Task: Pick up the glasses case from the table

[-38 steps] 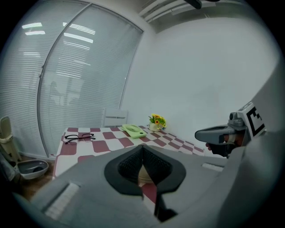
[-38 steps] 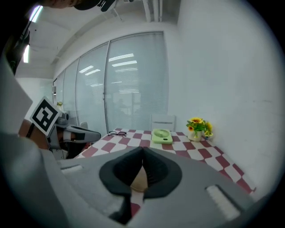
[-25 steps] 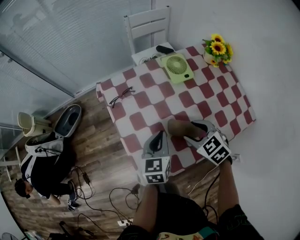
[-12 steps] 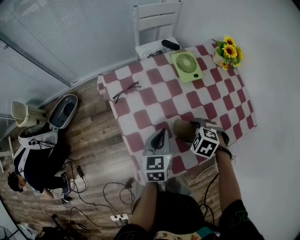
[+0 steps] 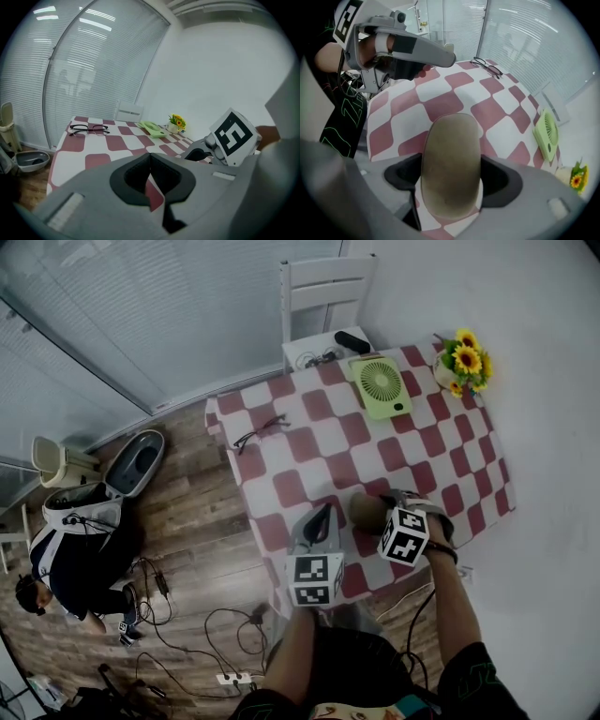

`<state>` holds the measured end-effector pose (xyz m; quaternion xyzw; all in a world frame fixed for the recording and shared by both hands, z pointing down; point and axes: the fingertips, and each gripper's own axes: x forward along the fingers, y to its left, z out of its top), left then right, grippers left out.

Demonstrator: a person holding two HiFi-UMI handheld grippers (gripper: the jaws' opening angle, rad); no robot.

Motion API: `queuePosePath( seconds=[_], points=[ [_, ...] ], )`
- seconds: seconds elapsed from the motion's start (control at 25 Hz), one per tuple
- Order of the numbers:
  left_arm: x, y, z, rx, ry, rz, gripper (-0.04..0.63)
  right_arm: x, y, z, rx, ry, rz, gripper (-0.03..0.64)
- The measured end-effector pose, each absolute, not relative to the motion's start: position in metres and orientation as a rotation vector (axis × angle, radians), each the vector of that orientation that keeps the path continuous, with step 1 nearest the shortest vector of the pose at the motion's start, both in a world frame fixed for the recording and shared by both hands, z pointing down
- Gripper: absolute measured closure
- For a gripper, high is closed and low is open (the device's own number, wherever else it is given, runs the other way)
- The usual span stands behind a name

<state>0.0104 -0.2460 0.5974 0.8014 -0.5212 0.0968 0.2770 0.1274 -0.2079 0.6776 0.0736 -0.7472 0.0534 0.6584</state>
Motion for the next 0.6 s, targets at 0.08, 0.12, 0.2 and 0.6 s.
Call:
queuePosePath(
  seconds=[0.08,0.12,0.2,0.6],
  points=[
    [0.009,-0.249,0.594,2.151,-1.416,0.256,0.588,0.127,-0.209,0.677,0.179,-1.705,0.119,0.233],
    [0.009,-0.251,0.592,2.151,-1.425,0.254,0.586,0.128,-0.211,0.677,0.198,-1.715,0.118,0.235],
    [0.007,-0.255,0.588,2.151,-1.442,0.249,0.586,0.129,-0.215,0.673,0.266,-1.748,0.129,0.236],
    [0.02,-0.285,0.535,2.236,-1.521,0.187,0.587,0.151,-0.265,0.599,0.767,-2.064,0.301,0.239]
  ],
)
